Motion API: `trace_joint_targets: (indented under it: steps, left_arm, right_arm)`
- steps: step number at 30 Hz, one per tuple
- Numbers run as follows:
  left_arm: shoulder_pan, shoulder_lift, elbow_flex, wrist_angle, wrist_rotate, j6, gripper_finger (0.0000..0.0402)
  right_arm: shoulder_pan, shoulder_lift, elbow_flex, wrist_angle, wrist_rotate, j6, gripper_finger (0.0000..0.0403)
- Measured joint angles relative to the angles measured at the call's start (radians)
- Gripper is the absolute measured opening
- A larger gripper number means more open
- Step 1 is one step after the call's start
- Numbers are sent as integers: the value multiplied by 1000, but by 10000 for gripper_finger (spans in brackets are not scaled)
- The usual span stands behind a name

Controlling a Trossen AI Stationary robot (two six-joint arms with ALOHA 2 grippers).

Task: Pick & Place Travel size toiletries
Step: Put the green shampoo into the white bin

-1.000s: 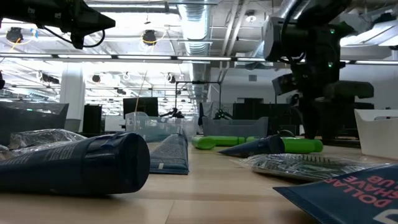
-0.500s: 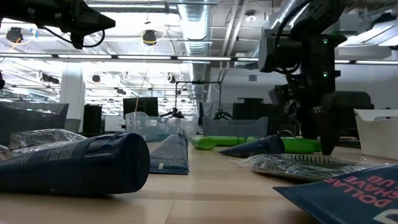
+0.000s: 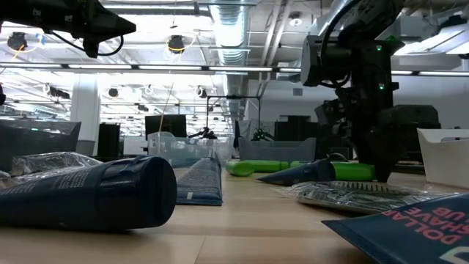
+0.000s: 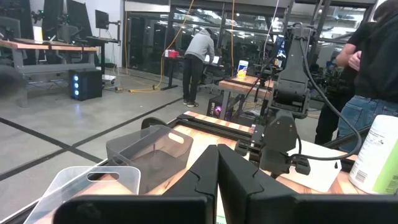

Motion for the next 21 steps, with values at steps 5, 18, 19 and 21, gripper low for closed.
trace_joint_targets:
  steps: [5, 18, 19, 21]
  left_arm:
    - [0, 0, 0, 0, 0, 0, 0]
    - [0, 0, 0, 0, 0, 0, 0]
    - [0, 0, 0, 0, 0, 0, 0]
    - [0, 0, 0, 0, 0, 0, 0]
  right_arm:
    - [0, 0, 0, 4, -1, 2, 97]
    - [-8, -170, 49, -13, 24, 130, 87]
    - [-8, -192, 66, -33, 19, 150, 87]
    - [-8, -234, 108, -75, 20, 200, 87]
